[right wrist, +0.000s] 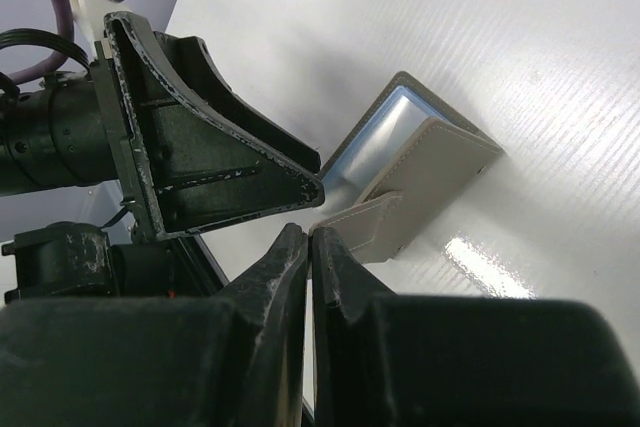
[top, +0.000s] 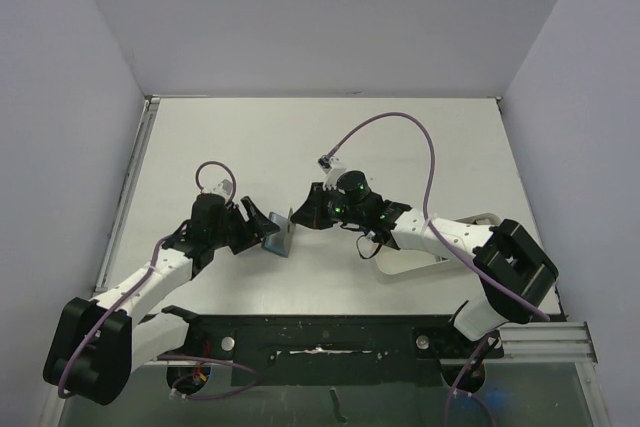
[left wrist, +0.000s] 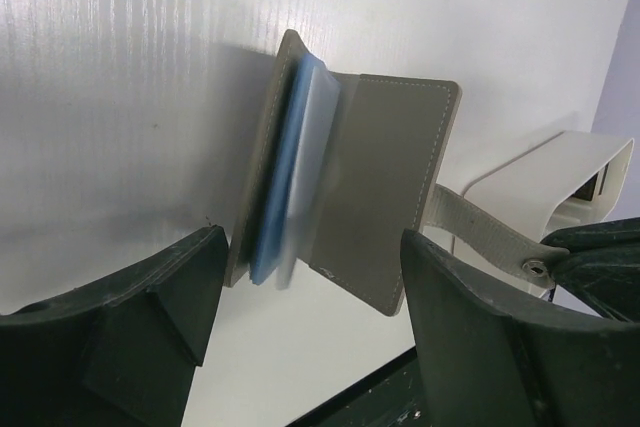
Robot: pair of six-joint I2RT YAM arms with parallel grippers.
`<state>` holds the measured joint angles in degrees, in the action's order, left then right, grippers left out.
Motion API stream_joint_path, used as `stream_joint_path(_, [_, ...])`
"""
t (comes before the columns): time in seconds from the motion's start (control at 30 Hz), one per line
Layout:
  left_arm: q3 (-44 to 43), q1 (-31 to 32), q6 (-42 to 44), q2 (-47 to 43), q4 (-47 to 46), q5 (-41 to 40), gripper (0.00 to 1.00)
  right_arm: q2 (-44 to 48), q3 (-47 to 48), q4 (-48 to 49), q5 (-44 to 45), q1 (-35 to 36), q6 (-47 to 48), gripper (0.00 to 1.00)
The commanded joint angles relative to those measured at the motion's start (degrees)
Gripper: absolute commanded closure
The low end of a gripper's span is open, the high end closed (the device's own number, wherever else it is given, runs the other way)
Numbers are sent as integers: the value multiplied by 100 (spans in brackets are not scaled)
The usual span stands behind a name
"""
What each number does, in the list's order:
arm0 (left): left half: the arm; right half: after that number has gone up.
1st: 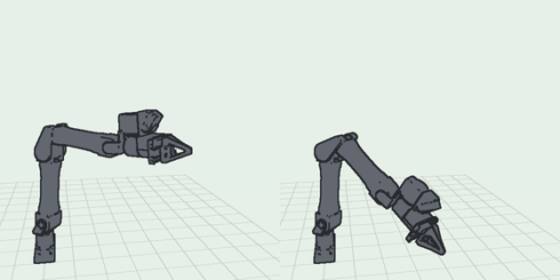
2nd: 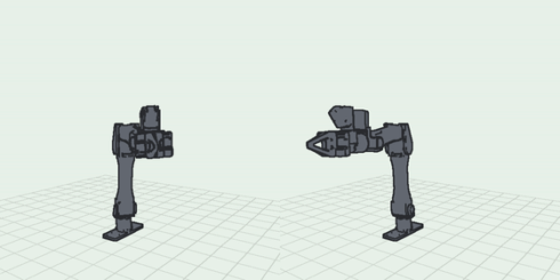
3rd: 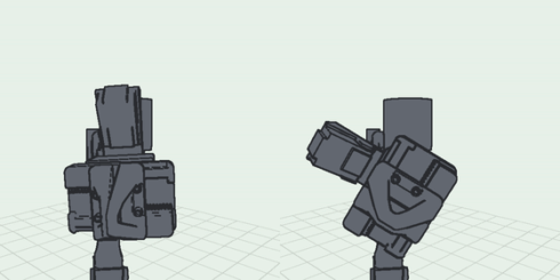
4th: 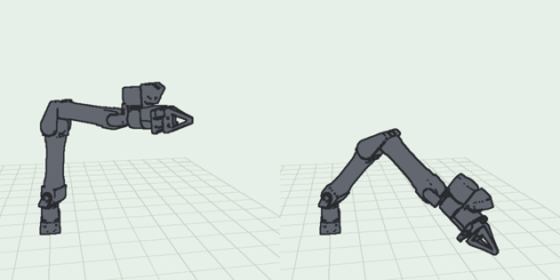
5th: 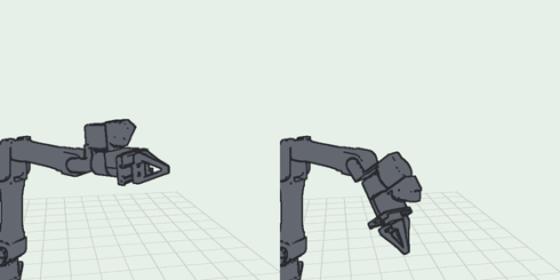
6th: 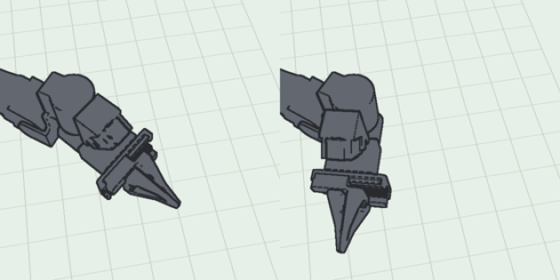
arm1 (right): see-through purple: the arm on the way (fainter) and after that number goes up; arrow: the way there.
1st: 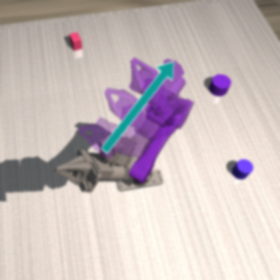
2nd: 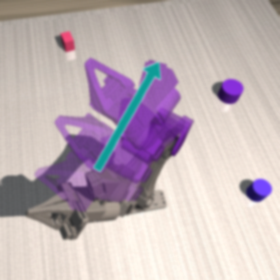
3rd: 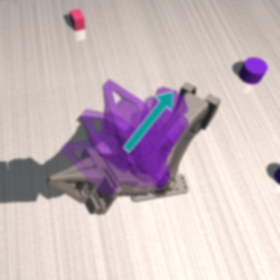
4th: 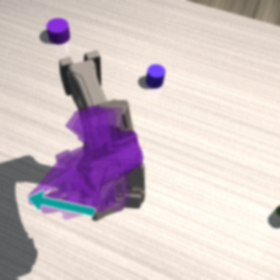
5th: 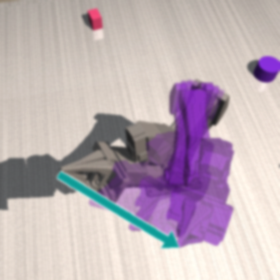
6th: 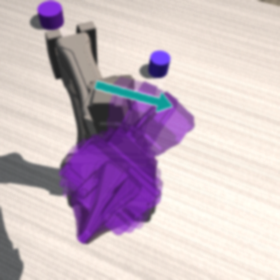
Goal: Put the credit cards into the card holder
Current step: Open the card holder at the center of the board.
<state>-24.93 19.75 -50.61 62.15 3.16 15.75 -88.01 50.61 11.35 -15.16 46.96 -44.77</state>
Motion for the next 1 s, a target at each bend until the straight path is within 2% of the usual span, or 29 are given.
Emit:
stream_joint_path(0.0, [26, -50, 25, 53, -433, 138, 32, 219, -6, 439, -61, -7, -91, 100])
stream_joint_path(0.47, [40, -68, 3, 300, -628, 198, 40, 741, -699, -529, 734, -436, 271, 100])
stream_joint_path(0.67, [54, -68, 7, 558, -886, 344, 41, 1032, -987, -611, 640, -821, 340, 100])
stream_joint_path(0.97, [0, -65, -81, 767, -1353, 838, 41, 1070, -985, -321, 174, -875, 319, 100])
